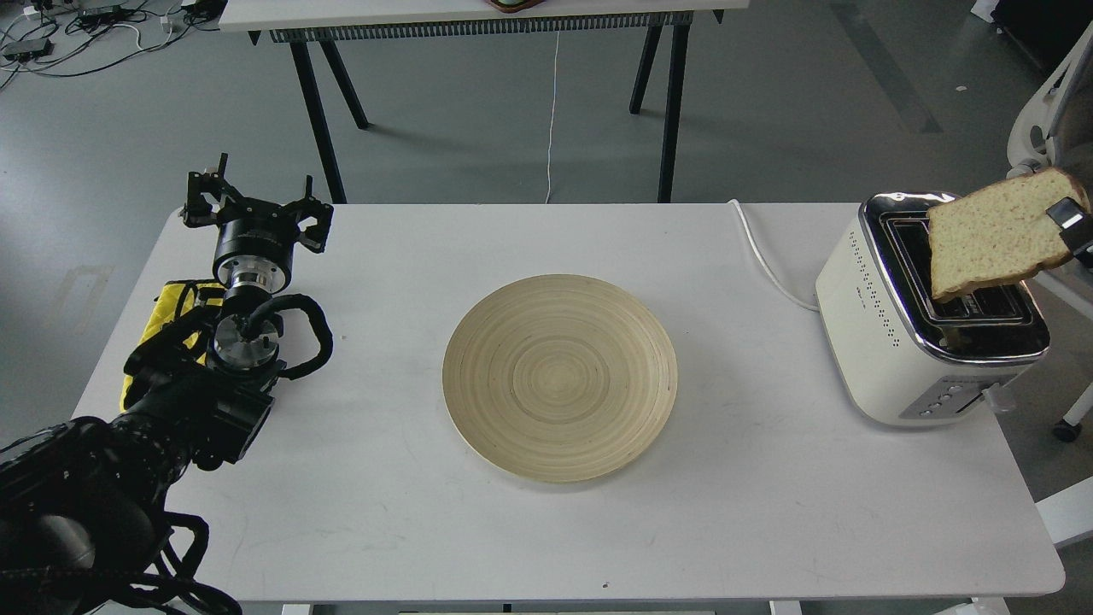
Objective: Put bread in toaster with right arm
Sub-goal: 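Lower the bread into the toaster slot with the right gripper, then release the bread and raise the right gripper away from the toaster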
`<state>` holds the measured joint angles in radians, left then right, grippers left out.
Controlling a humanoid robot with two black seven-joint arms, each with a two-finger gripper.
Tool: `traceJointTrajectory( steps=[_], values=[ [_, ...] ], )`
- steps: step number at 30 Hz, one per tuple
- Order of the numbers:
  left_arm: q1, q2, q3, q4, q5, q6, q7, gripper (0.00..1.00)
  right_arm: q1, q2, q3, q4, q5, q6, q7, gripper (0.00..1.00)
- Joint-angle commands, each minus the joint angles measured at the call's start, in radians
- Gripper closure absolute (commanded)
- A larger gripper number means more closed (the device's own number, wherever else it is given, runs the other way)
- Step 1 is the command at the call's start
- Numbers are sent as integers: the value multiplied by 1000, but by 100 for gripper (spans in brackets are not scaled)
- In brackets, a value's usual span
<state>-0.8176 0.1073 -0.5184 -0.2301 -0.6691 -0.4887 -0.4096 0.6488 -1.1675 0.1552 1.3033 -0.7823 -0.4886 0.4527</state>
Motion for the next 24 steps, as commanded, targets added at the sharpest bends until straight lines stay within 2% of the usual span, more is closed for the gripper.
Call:
traceJointTrajectory(
  steps=[1,12,15,16,17,19,20,24],
  values=[
    [0,0,0,0,0,0,0,0,-1,17,0,-1,-2,0,-2,94],
    [0,0,0,0,0,0,0,0,3,91,-57,-48,-2,0,-8,92],
    [0,0,0,0,0,0,0,0,6,111,-60,-53,-2,0,-14,86],
    [0,0,0,0,0,0,0,0,9,117,-60,-53,-2,0,-17,83],
    [0,0,0,0,0,0,0,0,12,126,-59,-55,-2,0,-22,74],
    [0,0,0,0,0,0,0,0,15,140,-51,-61,1,0,-20,49],
    [0,0,0,0,0,0,0,0,17,147,-43,-62,3,0,-20,39],
    [0,0,0,0,0,0,0,0,23,166,-31,-59,11,0,-20,21]
  ],
)
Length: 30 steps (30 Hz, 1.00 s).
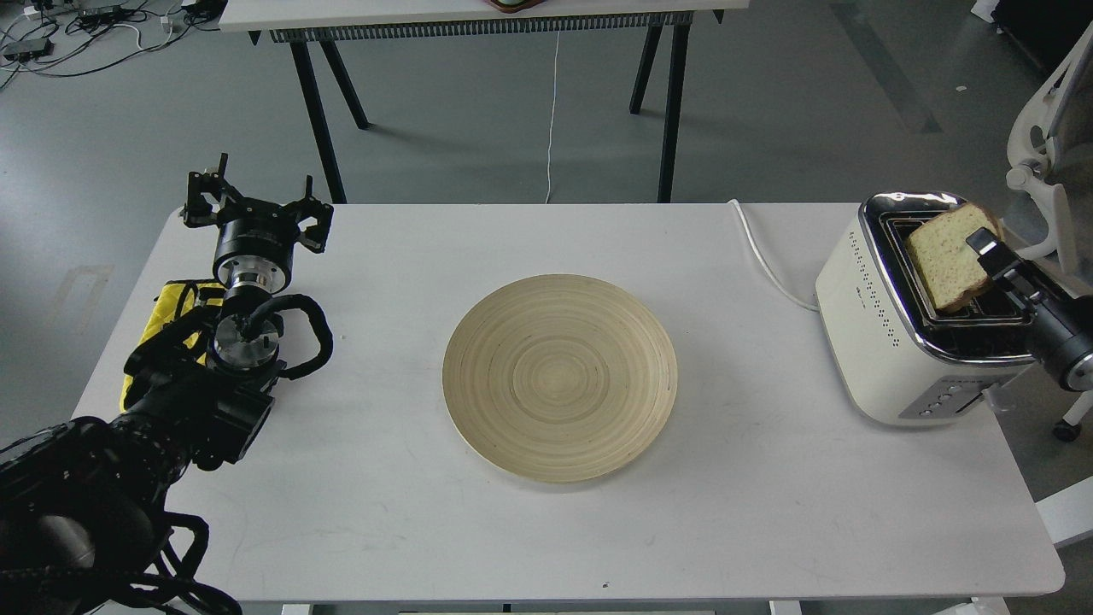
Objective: Put bread in toaster with right arm
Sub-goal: 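Release the bread and raise the right gripper away from the toaster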
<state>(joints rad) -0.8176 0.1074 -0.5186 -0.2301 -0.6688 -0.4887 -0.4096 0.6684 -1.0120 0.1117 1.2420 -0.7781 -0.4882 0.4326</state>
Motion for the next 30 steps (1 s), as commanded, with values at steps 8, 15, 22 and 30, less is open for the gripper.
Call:
traceJointTrajectory(
  steps=[8,15,22,30],
  values=[
    [0,0,0,0,0,0,0,0,3,3,104,40,13,-1,-3,3],
    [0,0,0,0,0,0,0,0,-1,64,296,163,259,-1,5,2],
    [0,0,0,0,0,0,0,0,-10,272,416,180,384,45,8,2],
    [0,0,0,0,0,0,0,0,-52,547,534,-5,525,359,21,2]
  ],
)
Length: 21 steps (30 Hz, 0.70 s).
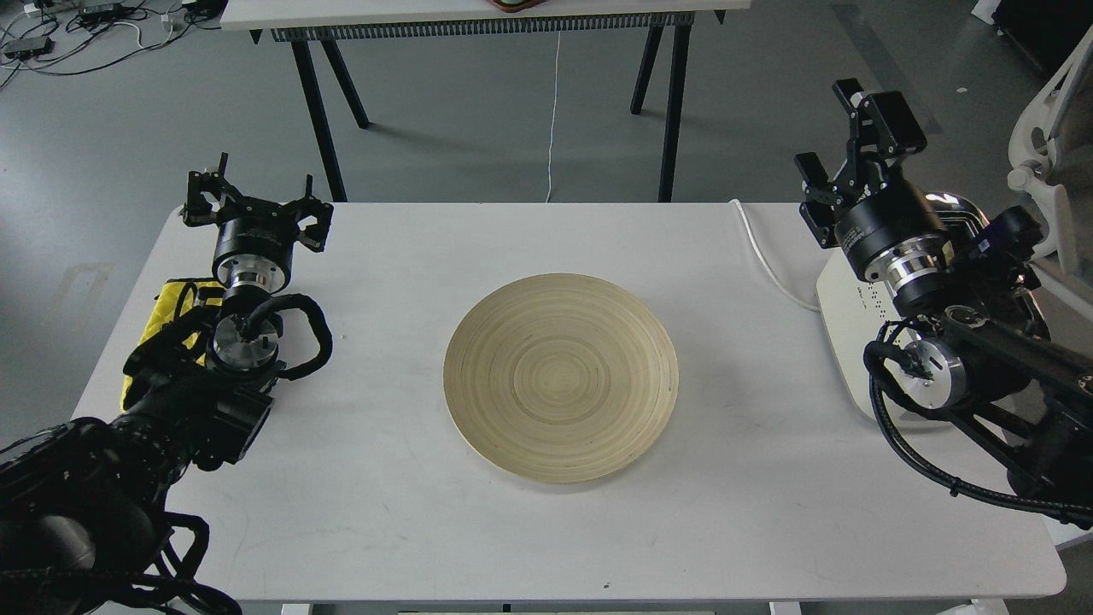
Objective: Put bread in toaster with right arm
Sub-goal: 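Release the bread and raise the right gripper away from the toaster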
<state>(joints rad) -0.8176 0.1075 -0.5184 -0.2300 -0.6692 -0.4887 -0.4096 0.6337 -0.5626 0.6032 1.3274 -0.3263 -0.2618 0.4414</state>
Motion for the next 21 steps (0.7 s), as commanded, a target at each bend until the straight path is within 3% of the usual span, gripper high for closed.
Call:
traceJointTrajectory(
  steps=[1,7,9,21],
  values=[
    [0,0,0,0,-1,0,0,0,-28,136,58,-138,91,195,23,2],
    [0,0,0,0,0,0,0,0,-110,263,164,-333,107,556,47,2],
    [0,0,0,0,0,0,0,0,-118,286,179,-367,107,625,47,2],
    [0,0,0,0,0,0,0,0,-144,305,219,-393,121,697,47,2]
  ],
)
